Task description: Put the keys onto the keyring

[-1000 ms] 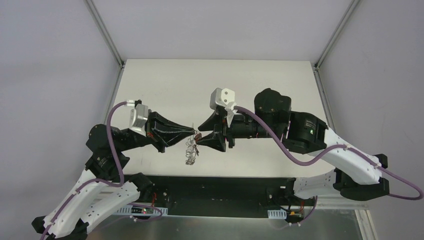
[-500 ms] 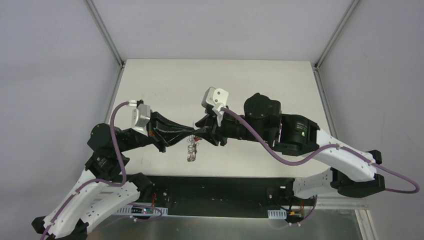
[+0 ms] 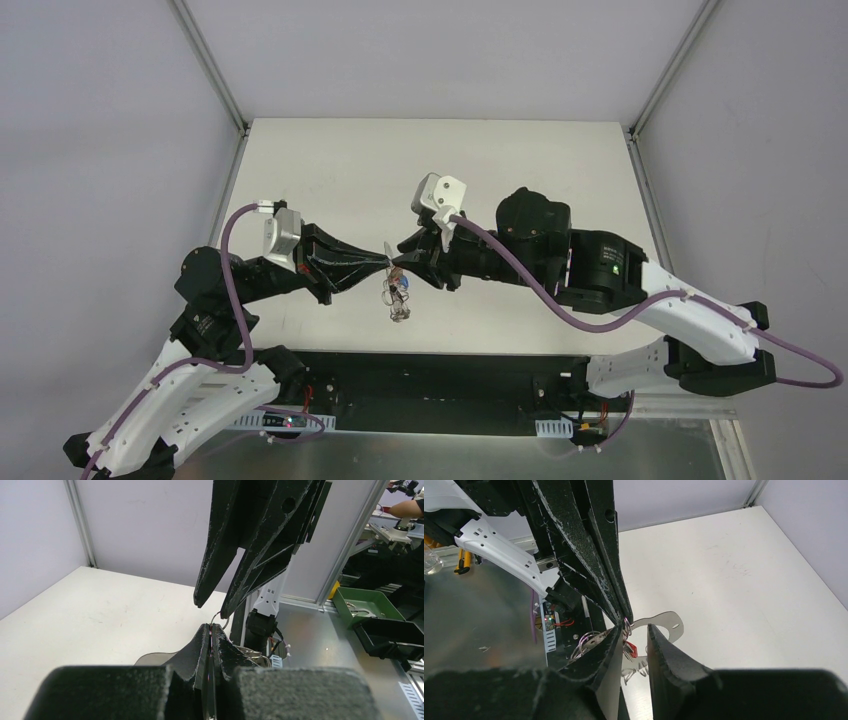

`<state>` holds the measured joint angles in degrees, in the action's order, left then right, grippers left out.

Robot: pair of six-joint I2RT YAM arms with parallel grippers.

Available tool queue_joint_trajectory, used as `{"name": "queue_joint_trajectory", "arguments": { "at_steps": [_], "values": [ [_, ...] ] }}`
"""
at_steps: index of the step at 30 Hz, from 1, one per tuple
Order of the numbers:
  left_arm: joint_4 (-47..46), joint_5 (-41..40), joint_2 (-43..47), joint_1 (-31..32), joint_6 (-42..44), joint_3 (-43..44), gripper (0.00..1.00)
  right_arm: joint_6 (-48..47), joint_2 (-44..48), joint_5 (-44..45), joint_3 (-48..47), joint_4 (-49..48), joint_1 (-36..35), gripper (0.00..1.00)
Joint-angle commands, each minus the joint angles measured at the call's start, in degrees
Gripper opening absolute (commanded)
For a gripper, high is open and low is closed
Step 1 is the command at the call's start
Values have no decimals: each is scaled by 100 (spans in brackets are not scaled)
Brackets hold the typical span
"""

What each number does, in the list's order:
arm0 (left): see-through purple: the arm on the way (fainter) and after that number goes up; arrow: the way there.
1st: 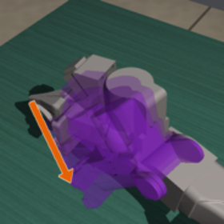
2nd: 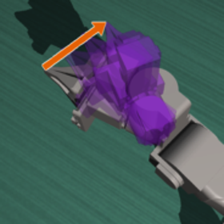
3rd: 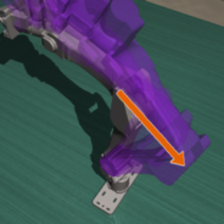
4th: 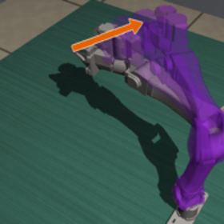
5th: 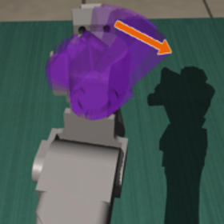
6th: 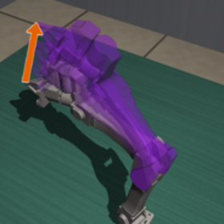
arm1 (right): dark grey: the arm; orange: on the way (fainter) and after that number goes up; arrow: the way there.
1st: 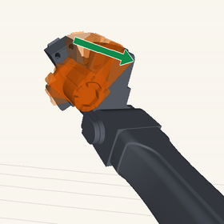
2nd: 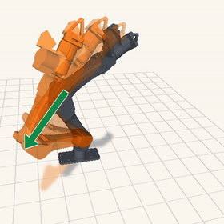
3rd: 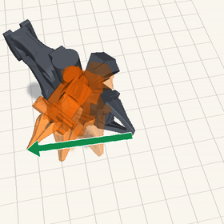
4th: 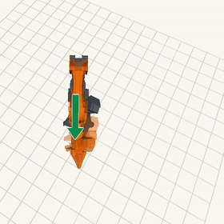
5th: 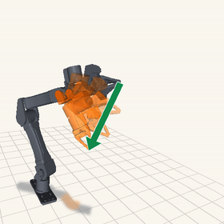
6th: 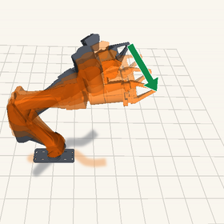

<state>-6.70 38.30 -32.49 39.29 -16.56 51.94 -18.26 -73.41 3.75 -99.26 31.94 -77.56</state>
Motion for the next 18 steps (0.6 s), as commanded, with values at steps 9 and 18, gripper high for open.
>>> {"name": "queue_joint_trajectory", "arguments": {
  "at_steps": [9,18],
  "values": [
    [-300,-153,91,-9,98,257,0,66,138,105,3,136,-31,26],
    [-297,-168,114,-14,112,259,0,85,94,-1,8,281,-28,3]
  ]
}}
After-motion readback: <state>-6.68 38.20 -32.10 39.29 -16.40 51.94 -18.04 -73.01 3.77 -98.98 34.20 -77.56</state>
